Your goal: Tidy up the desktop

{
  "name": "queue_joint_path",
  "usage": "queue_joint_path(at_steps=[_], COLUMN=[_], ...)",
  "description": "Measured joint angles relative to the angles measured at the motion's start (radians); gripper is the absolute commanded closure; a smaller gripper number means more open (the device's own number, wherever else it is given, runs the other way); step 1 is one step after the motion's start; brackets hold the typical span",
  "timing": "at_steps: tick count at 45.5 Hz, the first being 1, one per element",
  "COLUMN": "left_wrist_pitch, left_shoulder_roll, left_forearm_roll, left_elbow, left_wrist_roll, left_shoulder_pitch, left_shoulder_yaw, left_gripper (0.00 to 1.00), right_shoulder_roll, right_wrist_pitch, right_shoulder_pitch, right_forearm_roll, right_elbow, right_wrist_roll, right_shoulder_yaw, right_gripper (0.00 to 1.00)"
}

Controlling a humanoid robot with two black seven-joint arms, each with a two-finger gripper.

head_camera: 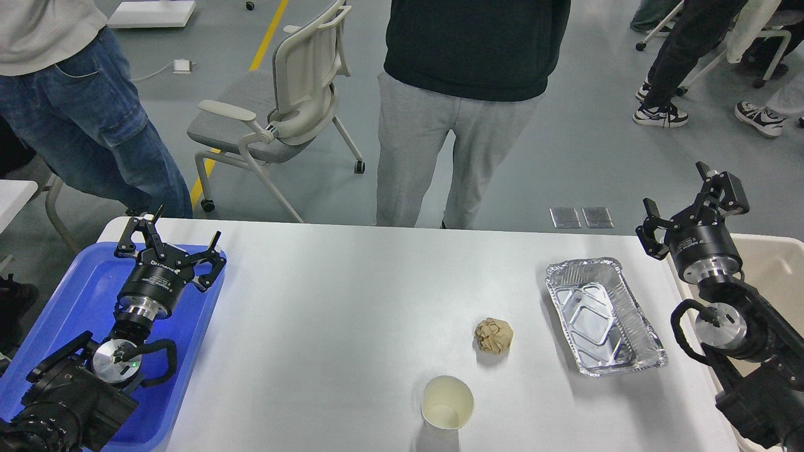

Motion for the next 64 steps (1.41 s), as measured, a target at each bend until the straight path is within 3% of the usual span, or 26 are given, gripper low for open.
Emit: queue_joint_path(at_steps=[18,23,30,37,45,50,64], left_wrist_pitch=[0.0,0.0,0.0,0.0,0.0,0.0,0.0], left_shoulder_roll=[-0.001,-0.001,-0.001,-0.002,-0.002,-0.002,-0.003], left_forearm_roll=[0.001,0.002,0.002,0.003,0.004,0.004,0.003], left_elbow=[0.0,0.0,0.0,-0.001,-0.001,-0.001,-0.001], left_wrist_roll=[0.0,0.001,0.002,0.002,0.002,0.002,0.002], left_shoulder_pitch=[0.0,-0.001,-0.001,-0.002,-0.003,-0.003,-0.002], left_shoulder_yaw=[0.0,0.0,0.0,0.0,0.0,0.0,0.0], left_gripper=[0.0,0.0,0.0,0.0,0.0,0.0,0.0], right_shoulder_roll=[-0.008,-0.032,-0.093,-0.251,-0.394,-0.465,-0.525], right_wrist_pitch=[-0.001,-0.003,0.0,0.015,0.036,0.11,0.272], right_shoulder_pitch=[-0.008,-0.006,-0.001,0.005,0.025,0.053,0.222], right_forearm_roll=[0.001,0.002,0.012,-0.016,-0.2,-0.372,-0.706], right_elbow=[0.014,0.037,0.125,0.3,0.473,0.561,0.683], right_wrist_roll=[-0.01,-0.066,-0.19,-0.275,-0.311,-0.33,-0.349], right_shoulder_yaw=[-0.002,0.003,0.0,-0.114,-0.262,-0.372,-0.661], right_gripper=[0.0,0.0,0.0,0.0,0.0,0.0,0.0])
